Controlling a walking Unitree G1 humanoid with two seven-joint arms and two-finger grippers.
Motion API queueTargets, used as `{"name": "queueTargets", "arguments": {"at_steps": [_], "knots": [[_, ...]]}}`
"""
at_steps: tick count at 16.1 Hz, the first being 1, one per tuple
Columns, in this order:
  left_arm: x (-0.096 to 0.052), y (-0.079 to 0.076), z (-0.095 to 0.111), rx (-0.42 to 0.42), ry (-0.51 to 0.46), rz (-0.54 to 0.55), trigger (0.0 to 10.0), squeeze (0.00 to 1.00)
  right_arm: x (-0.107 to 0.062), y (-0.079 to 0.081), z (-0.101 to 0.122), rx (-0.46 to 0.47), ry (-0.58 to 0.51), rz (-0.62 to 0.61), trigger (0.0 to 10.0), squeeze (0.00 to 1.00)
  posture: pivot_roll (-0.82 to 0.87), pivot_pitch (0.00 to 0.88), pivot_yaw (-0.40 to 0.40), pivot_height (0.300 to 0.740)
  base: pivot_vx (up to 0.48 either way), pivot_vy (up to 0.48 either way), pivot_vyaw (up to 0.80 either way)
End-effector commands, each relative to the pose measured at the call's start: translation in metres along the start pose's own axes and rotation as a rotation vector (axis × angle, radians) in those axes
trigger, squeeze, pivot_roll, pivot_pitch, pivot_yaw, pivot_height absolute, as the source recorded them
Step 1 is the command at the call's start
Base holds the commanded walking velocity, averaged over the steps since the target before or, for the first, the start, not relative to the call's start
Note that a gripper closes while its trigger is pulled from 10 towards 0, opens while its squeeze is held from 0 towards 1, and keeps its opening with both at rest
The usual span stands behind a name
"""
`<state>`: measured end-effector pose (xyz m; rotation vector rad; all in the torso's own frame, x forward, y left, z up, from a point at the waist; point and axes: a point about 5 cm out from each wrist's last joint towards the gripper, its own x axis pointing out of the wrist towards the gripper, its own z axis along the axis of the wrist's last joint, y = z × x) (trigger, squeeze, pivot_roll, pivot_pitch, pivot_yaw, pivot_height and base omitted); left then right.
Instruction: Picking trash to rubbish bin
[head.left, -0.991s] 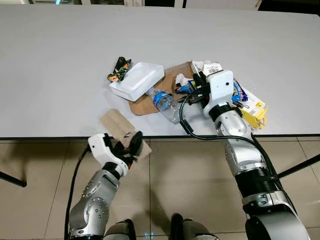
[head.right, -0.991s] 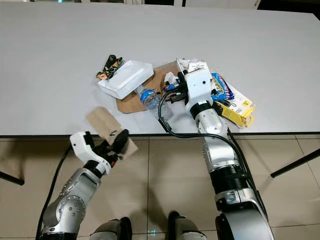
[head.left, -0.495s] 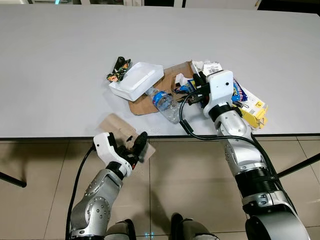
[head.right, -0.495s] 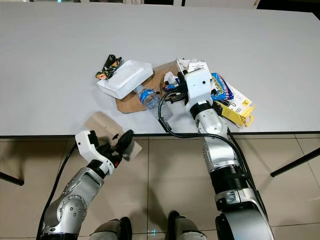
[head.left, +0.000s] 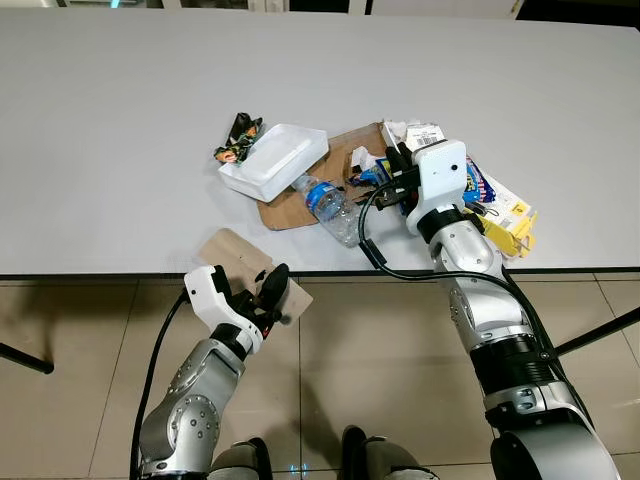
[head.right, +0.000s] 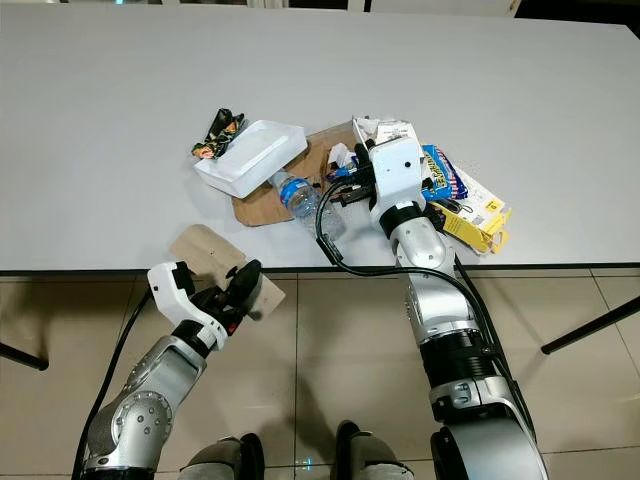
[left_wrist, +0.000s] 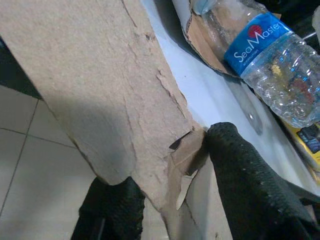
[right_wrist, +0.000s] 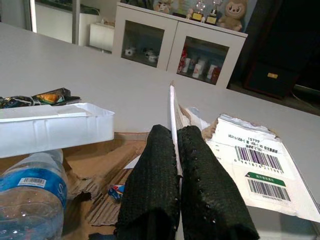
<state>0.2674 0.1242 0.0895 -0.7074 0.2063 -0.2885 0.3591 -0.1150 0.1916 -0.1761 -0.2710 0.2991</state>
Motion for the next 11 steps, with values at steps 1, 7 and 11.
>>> {"name": "queueTargets", "arguments": {"at_steps": [1, 7, 11], "knots": [[0.002, -0.0112, -0.0064, -0.04, -0.019, -0.02, 0.0, 0.0, -0.0033, 0.0008, -0.0022, -0.009, 0.01, 0.009, 10.0, 0.0, -0.08, 0.205, -0.038, 0.74, 0.0, 0.0, 0.0], [0.0018, -0.0114, -0.0061, -0.041, -0.02, -0.024, 0.0, 0.0, -0.0033, 0.001, -0.002, -0.01, 0.01, 0.009, 10.0, 0.0, -0.08, 0.205, -0.038, 0.74, 0.0, 0.0, 0.0], [0.0028, -0.0116, -0.0051, -0.039, -0.023, -0.027, 0.0, 0.0, -0.0029, 0.0002, -0.0023, -0.01, 0.01, 0.008, 10.0, 0.0, -0.08, 0.2, -0.036, 0.74, 0.0, 0.0, 0.0]]}}
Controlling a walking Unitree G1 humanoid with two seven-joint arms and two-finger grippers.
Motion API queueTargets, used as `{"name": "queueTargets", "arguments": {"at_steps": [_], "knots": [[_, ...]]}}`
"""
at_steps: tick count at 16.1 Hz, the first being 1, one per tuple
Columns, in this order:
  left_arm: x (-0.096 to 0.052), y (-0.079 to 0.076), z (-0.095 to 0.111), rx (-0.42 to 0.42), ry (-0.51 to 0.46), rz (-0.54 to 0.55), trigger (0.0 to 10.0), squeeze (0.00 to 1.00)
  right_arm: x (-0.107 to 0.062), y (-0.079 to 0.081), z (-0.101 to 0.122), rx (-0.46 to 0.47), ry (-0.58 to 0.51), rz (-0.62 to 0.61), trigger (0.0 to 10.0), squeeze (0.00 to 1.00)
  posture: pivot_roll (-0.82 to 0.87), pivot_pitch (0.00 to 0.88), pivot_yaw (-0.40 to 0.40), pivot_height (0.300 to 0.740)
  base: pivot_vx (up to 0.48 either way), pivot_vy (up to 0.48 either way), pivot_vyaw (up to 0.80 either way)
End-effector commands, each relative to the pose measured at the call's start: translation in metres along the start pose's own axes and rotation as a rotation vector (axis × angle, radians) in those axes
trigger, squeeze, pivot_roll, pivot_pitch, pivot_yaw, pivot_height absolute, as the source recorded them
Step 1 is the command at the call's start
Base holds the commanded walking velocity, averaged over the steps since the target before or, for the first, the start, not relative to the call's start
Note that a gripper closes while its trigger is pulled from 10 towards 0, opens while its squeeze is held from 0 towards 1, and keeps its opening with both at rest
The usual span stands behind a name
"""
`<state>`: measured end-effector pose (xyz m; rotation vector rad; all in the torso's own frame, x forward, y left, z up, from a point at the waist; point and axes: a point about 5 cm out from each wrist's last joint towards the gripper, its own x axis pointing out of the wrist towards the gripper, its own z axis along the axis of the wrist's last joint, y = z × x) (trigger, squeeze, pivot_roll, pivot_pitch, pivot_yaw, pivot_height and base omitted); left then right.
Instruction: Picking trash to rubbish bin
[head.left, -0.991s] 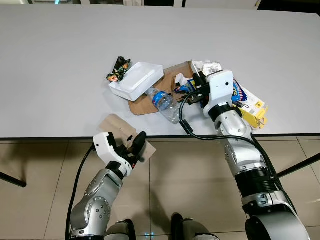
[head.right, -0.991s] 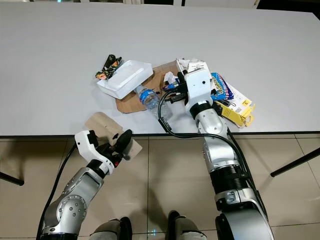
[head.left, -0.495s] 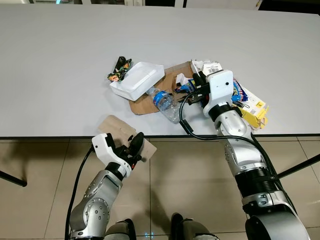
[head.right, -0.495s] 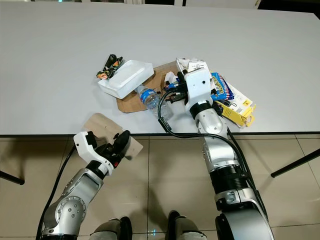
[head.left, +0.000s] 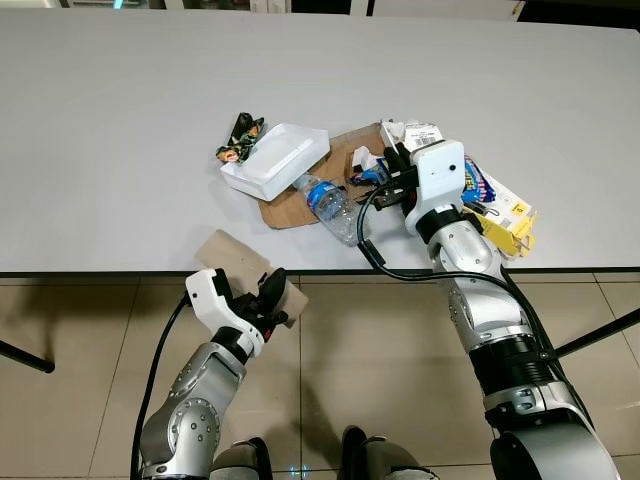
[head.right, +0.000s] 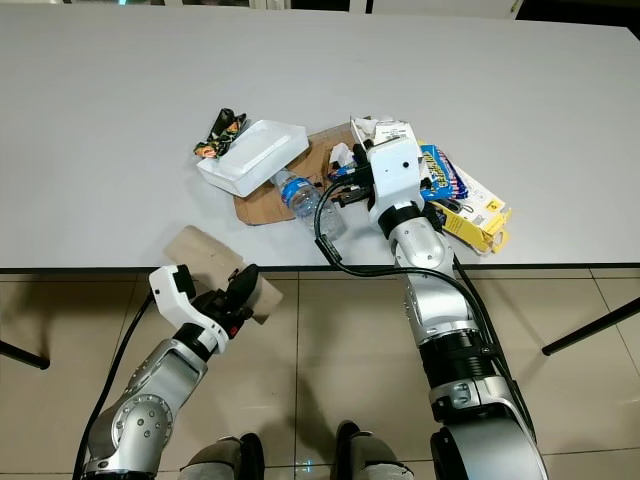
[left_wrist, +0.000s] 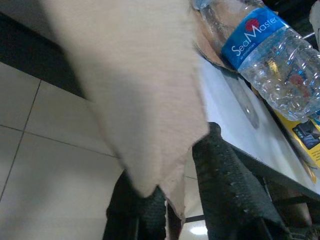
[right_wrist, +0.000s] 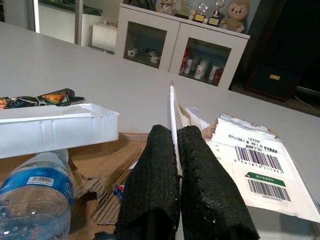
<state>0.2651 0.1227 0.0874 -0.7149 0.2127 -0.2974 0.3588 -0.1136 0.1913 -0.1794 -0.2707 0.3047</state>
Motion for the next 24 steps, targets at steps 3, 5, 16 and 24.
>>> {"name": "queueTargets", "arguments": {"at_steps": [3, 5, 16, 24], "knots": [[0.005, -0.012, -0.001, -0.028, -0.034, -0.021, 0.0, 0.0, -0.003, -0.002, -0.002, -0.008, 0.009, 0.002, 10.0, 0.0, -0.08, 0.2, -0.036, 0.74, 0.0, 0.0, 0.0], [0.005, -0.013, -0.001, -0.025, -0.035, -0.023, 0.0, 0.0, -0.003, -0.001, -0.002, -0.008, 0.008, 0.002, 10.0, 0.0, -0.08, 0.198, -0.035, 0.74, 0.0, 0.0, 0.0], [0.004, -0.051, 0.038, 0.227, -0.206, -0.114, 0.0, 0.0, -0.002, -0.002, -0.002, -0.01, 0.008, 0.002, 10.0, 0.0, -0.08, 0.193, -0.037, 0.74, 0.0, 0.0, 0.0], [0.0, -0.054, 0.067, 0.455, -0.334, -0.002, 1.1, 0.0, 0.003, 0.0, -0.003, 0.011, 0.007, -0.01, 10.0, 0.0, -0.05, 0.157, -0.02, 0.74, 0.0, 0.0, 0.0]]}}
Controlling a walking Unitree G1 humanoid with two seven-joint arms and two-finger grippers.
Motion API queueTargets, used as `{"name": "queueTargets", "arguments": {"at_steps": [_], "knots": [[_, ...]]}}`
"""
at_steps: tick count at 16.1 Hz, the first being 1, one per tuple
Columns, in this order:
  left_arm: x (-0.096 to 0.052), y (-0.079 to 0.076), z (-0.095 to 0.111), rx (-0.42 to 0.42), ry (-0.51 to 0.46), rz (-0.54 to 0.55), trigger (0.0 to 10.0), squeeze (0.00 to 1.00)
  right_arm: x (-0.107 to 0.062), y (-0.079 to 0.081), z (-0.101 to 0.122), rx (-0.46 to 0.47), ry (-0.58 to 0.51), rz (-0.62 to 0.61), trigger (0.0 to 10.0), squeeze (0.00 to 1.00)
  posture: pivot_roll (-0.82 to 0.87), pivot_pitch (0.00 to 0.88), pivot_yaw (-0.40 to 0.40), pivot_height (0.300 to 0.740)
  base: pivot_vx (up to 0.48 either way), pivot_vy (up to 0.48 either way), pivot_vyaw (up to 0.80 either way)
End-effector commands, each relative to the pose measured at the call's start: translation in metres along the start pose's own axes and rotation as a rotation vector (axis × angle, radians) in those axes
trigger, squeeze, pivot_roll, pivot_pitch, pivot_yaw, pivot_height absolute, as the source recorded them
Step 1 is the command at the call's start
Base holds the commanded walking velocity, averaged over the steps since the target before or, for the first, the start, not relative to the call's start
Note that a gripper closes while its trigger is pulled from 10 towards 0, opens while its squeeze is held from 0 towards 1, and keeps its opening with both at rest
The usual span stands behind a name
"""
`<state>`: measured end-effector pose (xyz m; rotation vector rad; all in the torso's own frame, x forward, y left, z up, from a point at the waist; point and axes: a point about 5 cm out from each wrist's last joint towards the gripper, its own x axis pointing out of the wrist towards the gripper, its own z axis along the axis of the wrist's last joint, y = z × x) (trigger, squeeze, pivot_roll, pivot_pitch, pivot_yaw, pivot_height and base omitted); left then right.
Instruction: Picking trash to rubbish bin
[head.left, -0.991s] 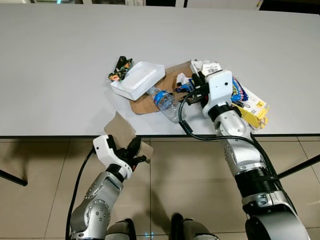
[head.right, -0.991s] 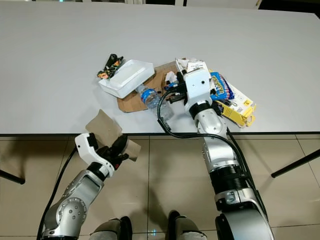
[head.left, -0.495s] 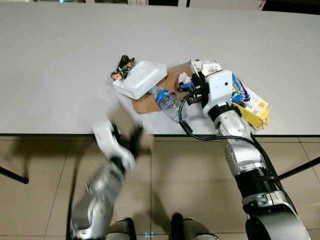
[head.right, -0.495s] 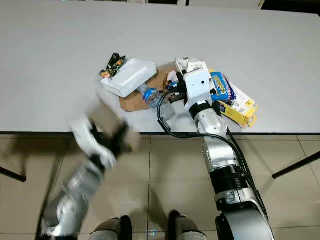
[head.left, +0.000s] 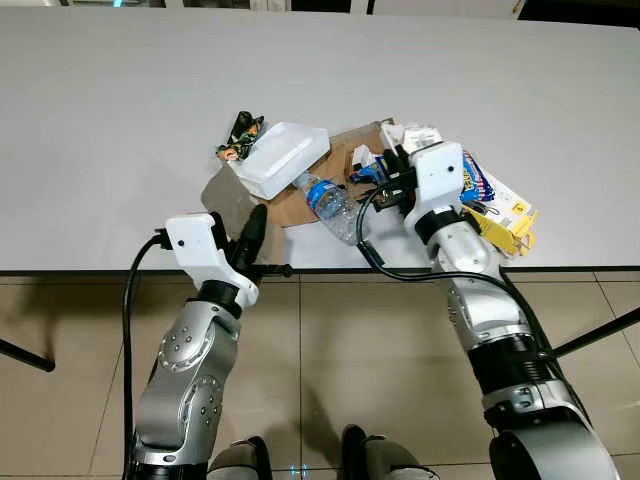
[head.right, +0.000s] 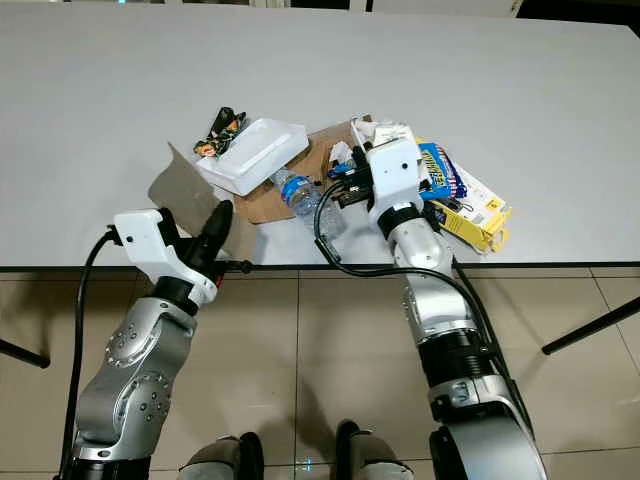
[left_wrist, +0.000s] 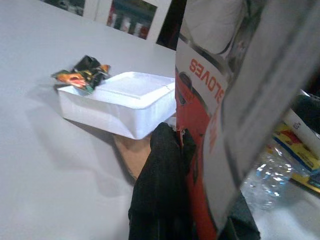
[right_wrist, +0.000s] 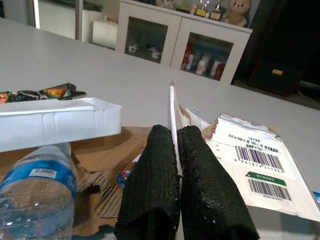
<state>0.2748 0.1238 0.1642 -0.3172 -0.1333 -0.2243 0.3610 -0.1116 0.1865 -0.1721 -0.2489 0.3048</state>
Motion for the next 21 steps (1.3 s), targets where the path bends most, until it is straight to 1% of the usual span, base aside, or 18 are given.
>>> {"name": "queueTargets", "arguments": {"at_steps": [1, 2, 3, 4, 5, 6, 7, 8, 10, 12, 13, 14, 20, 21], "knots": [[0.0, 0.0, 0.009, 0.023, -0.037, 0.012, 1.1, 0.0, 0.001, -0.003, 0.002, 0.002, -0.014, -0.012, 10.0, 0.0, -0.05, 0.157, -0.02, 0.74, 0.0, 0.0, 0.0], [-0.001, 0.003, 0.011, 0.067, -0.044, 0.024, 1.7, 0.0, 0.002, -0.002, 0.002, 0.009, -0.015, -0.016, 10.0, 0.0, -0.03, 0.143, -0.014, 0.74, 0.0, 0.0, 0.0], [-0.004, 0.005, 0.014, 0.097, -0.051, 0.036, 2.0, 0.0, 0.004, -0.002, 0.001, 0.02, -0.011, -0.021, 10.0, 0.0, -0.02, 0.133, -0.011, 0.74, 0.0, 0.0, 0.0], [-0.009, 0.007, 0.018, 0.126, -0.061, 0.049, 2.6, 0.0, 0.005, 0.0, 0.0, 0.039, 0.0, -0.018, 10.0, 0.0, -0.01, 0.122, -0.005, 0.74, 0.0, 0.0, 0.0], [-0.012, 0.009, 0.023, 0.155, -0.076, 0.064, 2.8, 0.0, 0.007, 0.001, -0.001, 0.042, 0.002, -0.016, 10.0, 0.0, 0.0, 0.116, -0.002, 0.74, 0.0, 0.0, 0.0], [-0.016, 0.01, 0.028, 0.174, -0.087, 0.077, 4.3, 0.0, 0.007, 0.002, -0.003, 0.046, 0.01, -0.012, 10.0, 0.0, 0.01, 0.107, -0.003, 0.74, 0.0, 0.0, 0.0], [-0.02, 0.012, 0.03, 0.198, -0.085, 0.095, 7.8, 0.0, 0.007, 0.003, -0.005, 0.052, 0.024, -0.012, 10.0, 0.0, 0.01, 0.102, -0.002, 0.74, 0.0, 0.0, 0.0], [-0.022, 0.015, 0.029, 0.208, -0.079, 0.113, 10.0, 0.0, 0.007, 0.004, -0.007, 0.059, 0.032, -0.012, 10.0, 0.0, 0.02, 0.097, -0.004, 0.74, 0.0, 0.0, 0.0], [-0.023, 0.02, 0.026, 0.213, -0.058, 0.155, 10.0, 0.0, 0.007, 0.005, -0.012, 0.072, 0.052, -0.006, 10.0, 0.0, 0.02, 0.081, -0.011, 0.74, 0.0, 0.0, 0.0], [-0.019, 0.022, 0.024, 0.211, -0.055, 0.188, 10.0, 0.0, 0.007, 0.006, -0.012, 0.077, 0.051, -0.003, 10.0, 0.0, 0.02, 0.072, -0.013, 0.74, 0.0, 0.0, 0.0], [-0.012, 0.021, 0.025, 0.196, -0.056, 0.185, 10.0, 0.0, 0.007, 0.005, -0.012, 0.079, 0.052, -0.003, 10.0, 0.0, 0.01, 0.064, -0.013, 0.74, 0.0, 0.0, 0.0], [-0.009, 0.02, 0.025, 0.181, -0.056, 0.182, 10.0, 0.0, 0.007, 0.004, -0.012, 0.079, 0.053, -0.004, 10.0, 0.0, 0.01, 0.061, -0.012, 0.74, 0.0, 0.0, 0.0], [-0.006, 0.027, 0.02, 0.164, -0.025, 0.203, 10.0, 0.0, 0.005, 0.004, -0.015, 0.098, 0.064, -0.015, 10.0, 0.0, 0.0, 0.056, -0.001, 0.74, 0.0, 0.0, 0.0], [-0.004, 0.027, 0.019, 0.162, -0.023, 0.204, 10.0, 0.0, 0.005, 0.003, -0.015, 0.099, 0.065, -0.016, 10.0, 0.0, -0.01, 0.054, 0.002, 0.74, 0.0, 0.0, -0.75]]}}
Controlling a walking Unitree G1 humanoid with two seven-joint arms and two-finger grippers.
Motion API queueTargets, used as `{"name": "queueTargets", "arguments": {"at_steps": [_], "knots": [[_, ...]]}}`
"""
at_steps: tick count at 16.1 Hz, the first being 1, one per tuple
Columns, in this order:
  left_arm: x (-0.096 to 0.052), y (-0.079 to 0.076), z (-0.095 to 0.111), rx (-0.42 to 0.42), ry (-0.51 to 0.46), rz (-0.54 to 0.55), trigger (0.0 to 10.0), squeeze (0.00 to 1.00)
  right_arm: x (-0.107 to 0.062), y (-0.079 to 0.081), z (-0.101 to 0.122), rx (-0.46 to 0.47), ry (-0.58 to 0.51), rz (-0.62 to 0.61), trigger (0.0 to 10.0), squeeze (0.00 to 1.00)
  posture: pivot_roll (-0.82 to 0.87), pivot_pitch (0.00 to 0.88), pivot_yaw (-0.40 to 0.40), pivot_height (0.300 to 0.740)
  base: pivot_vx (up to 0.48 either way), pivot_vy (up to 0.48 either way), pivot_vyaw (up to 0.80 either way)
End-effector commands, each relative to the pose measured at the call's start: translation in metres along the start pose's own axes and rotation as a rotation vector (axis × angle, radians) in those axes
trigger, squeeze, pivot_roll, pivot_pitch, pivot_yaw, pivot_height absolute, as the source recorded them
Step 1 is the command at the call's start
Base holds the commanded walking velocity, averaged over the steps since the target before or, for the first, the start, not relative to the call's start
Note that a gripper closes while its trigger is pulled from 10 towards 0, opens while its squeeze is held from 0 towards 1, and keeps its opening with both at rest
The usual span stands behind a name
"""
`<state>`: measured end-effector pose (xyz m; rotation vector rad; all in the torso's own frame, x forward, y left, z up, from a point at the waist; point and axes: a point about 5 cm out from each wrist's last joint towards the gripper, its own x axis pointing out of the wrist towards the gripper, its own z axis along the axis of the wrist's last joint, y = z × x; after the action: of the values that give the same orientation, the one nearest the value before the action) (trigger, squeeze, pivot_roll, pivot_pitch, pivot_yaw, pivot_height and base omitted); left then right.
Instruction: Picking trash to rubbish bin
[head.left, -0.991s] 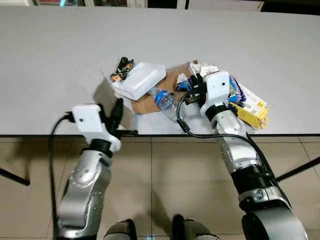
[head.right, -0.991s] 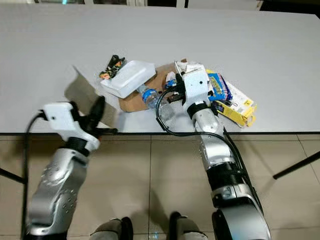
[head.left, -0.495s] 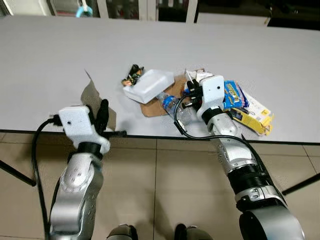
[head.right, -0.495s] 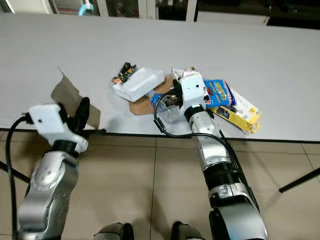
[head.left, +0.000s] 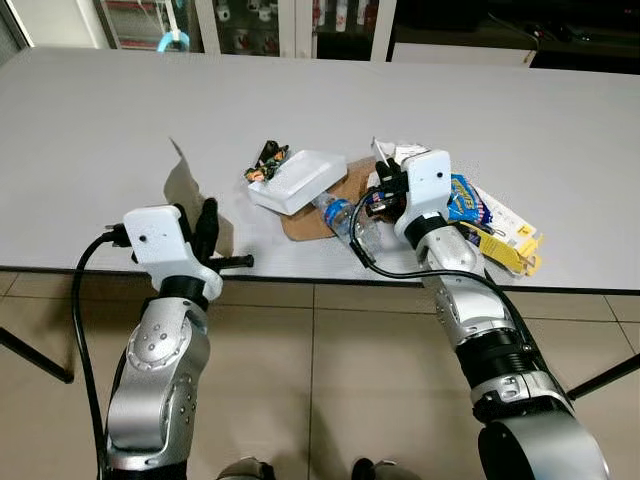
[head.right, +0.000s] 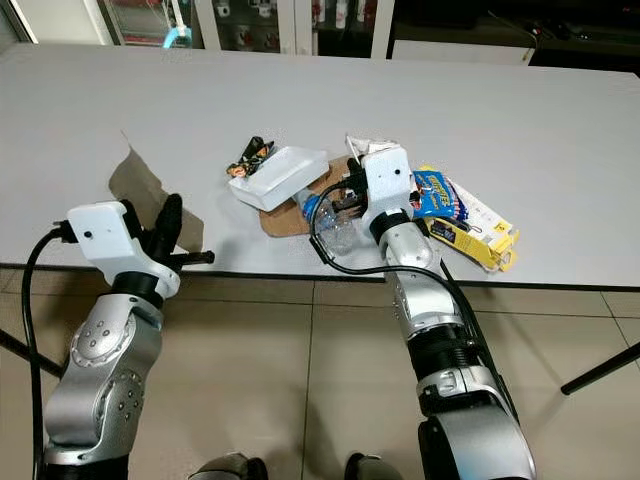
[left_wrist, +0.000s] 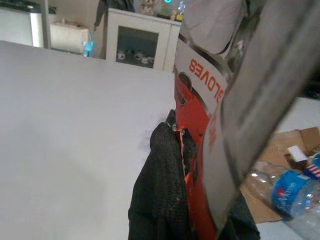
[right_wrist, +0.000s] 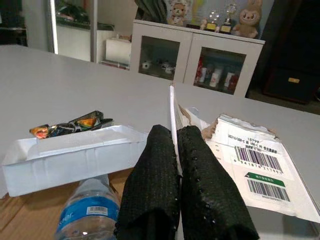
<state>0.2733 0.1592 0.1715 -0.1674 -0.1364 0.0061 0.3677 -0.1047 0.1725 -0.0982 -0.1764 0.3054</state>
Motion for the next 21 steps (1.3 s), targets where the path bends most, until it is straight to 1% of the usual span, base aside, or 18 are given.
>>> {"name": "queueTargets", "arguments": {"at_steps": [1, 6, 7, 13, 17, 21], "knots": [[0.0041, -0.0045, 0.0009, -0.006, 0.002, -0.016, 10.0, 0.0, -0.0002, -0.0049, -0.0001, 0.016, 0.004, -0.016, 10.0, 0.0, -0.01, 0.053, 0.003, 0.74, 0.0, 0.0, -0.79], [0.0065, -0.0024, -0.0032, -0.038, 0.02, 0.002, 10.0, 0.0, 0.0, -0.0064, 0.0003, 0.016, 0.005, -0.02, 10.0, 0.0, -0.01, 0.055, 0.002, 0.74, 0.0, 0.0, -0.79], [0.0072, -0.0016, -0.0041, -0.072, 0.025, 0.001, 10.0, 0.0, 0.0, -0.0066, 0.0003, 0.017, 0.006, -0.021, 10.0, 0.0, -0.01, 0.056, 0.003, 0.74, 0.0, 0.0, -0.79], [0.0069, -0.0003, -0.0021, -0.071, 0.016, -0.004, 10.0, 0.0, 0.0005, -0.0045, -0.0003, 0.02, 0.01, -0.016, 10.0, 0.0, -0.01, 0.058, 0.001, 0.74, 0.0, 0.0, -0.79], [0.0075, -0.0009, -0.0036, -0.091, 0.022, -0.006, 10.0, 0.0, -0.0002, -0.0022, 0.0008, -0.003, 0.002, -0.001, 10.0, 0.0, -0.01, 0.062, -0.001, 0.74, 0.0, 0.0, -0.79], [0.0074, 0.0004, -0.0073, -0.117, 0.038, 0.017, 10.0, 0.0, -0.0016, -0.0036, -0.0004, -0.009, 0.007, -0.005, 10.0, 0.0, -0.02, 0.065, -0.001, 0.74, 0.0, 0.0, -0.8]]}}
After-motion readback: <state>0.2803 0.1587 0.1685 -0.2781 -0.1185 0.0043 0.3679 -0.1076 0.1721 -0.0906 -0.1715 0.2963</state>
